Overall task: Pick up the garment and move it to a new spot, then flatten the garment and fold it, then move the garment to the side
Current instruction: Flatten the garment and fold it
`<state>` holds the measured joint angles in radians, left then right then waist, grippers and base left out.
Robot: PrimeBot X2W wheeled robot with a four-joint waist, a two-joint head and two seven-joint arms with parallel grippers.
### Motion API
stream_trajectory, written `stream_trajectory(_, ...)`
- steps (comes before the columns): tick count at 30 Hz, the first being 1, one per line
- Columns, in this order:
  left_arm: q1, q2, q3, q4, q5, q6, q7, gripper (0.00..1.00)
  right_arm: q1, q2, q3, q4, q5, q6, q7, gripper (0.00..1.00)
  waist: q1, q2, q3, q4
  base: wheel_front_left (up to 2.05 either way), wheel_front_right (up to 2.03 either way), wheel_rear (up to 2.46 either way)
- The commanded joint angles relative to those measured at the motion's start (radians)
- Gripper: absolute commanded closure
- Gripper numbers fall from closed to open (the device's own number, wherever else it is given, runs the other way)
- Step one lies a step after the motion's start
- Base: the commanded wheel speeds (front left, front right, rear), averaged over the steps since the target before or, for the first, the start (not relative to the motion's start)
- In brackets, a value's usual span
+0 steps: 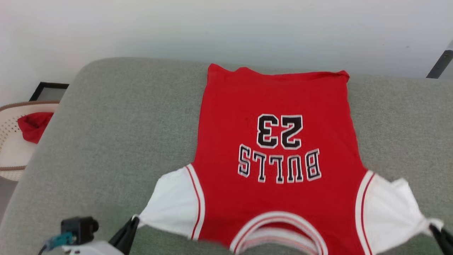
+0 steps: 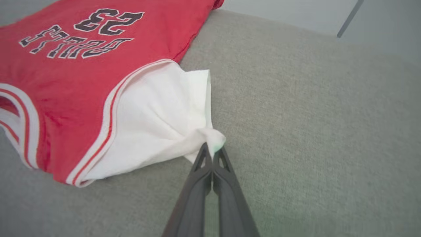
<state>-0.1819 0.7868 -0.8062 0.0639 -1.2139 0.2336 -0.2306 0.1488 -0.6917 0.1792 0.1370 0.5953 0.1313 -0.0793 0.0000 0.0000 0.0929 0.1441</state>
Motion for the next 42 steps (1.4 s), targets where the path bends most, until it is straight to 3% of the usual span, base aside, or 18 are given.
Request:
stream_trajectory(1, 0.024, 0.002, 0.009, -0.008, -0.013, 0.010, -0.007, 1.00, 0.031, 0.003, -0.011, -0.014, -0.008, -0.001, 0.006, 1.00, 0.0000, 0.0000, 0.003, 0.000, 0.00, 0.00, 0.00)
stream_trajectory(7, 0.113, -0.011, 0.060, -0.042, -0.026, 0.038, -0.028, 1.00, 0.154, 0.053, -0.122, -0.048, -0.033, -0.001, 0.016, 1.00, 0.0000, 0.0000, 0.019, -0.004, 0.00, 0.00, 0.00)
stream_trajectory(14, 0.152, -0.032, 0.089, -0.049, -0.004, 0.042, -0.033, 1.00, 0.193, 0.087, -0.146, -0.096, -0.026, -0.001, 0.071, 1.00, 0.0000, 0.0000, 0.034, -0.013, 0.00, 0.00, 0.00)
stream_trajectory(15, 0.154, -0.037, 0.093, -0.049, -0.002, 0.042, -0.033, 1.00, 0.192, 0.088, -0.149, -0.103, -0.022, -0.001, 0.084, 0.71, 0.0000, 0.0000, 0.035, -0.014, 0.00, 0.00, 0.00)
stream_trajectory(16, 0.154, -0.043, 0.096, -0.049, 0.000, 0.040, -0.033, 1.00, 0.192, 0.090, -0.150, -0.110, -0.017, -0.001, 0.098, 0.11, 0.0000, 0.0000, 0.037, -0.014, 0.00, 0.00, 0.00)
stream_trajectory(17, 0.155, -0.048, 0.097, -0.049, 0.004, 0.039, -0.034, 1.00, 0.192, 0.091, -0.149, -0.117, -0.012, -0.001, 0.114, 0.00, 0.0000, 0.0000, 0.038, -0.013, 0.00, 0.00, 0.00)
stream_trajectory(24, 0.140, -0.078, 0.101, -0.042, 0.026, 0.029, -0.034, 1.00, 0.187, 0.065, -0.163, -0.232, 0.076, -0.001, 0.246, 0.00, 0.0000, 0.0000, 0.064, -0.008, 0.00, 0.00, 0.00)
stream_trajectory(31, 0.120, -0.106, 0.106, -0.040, 0.043, 0.022, -0.034, 1.00, 0.081, 0.071, -0.262, -0.338, 0.111, -0.001, 0.316, 0.00, 0.0000, 0.0000, 0.097, -0.001, 0.00, 0.00, 0.00)
stream_trajectory(36, 0.089, -0.134, 0.101, -0.036, 0.068, 0.008, -0.035, 1.00, -0.131, 0.101, -0.281, -0.330, 0.075, -0.001, 0.387, 0.00, 0.0000, 0.0000, 0.130, 0.019, 0.00, 0.00, 0.00)
stream_trajectory(42, 0.027, -0.182, 0.081, -0.020, 0.105, -0.016, -0.033, 1.00, -0.415, 0.108, -0.211, -0.205, 0.040, -0.001, 0.472, 0.00, 0.0000, 0.0000, 0.179, 0.071, 0.00, 0.00, 0.00)
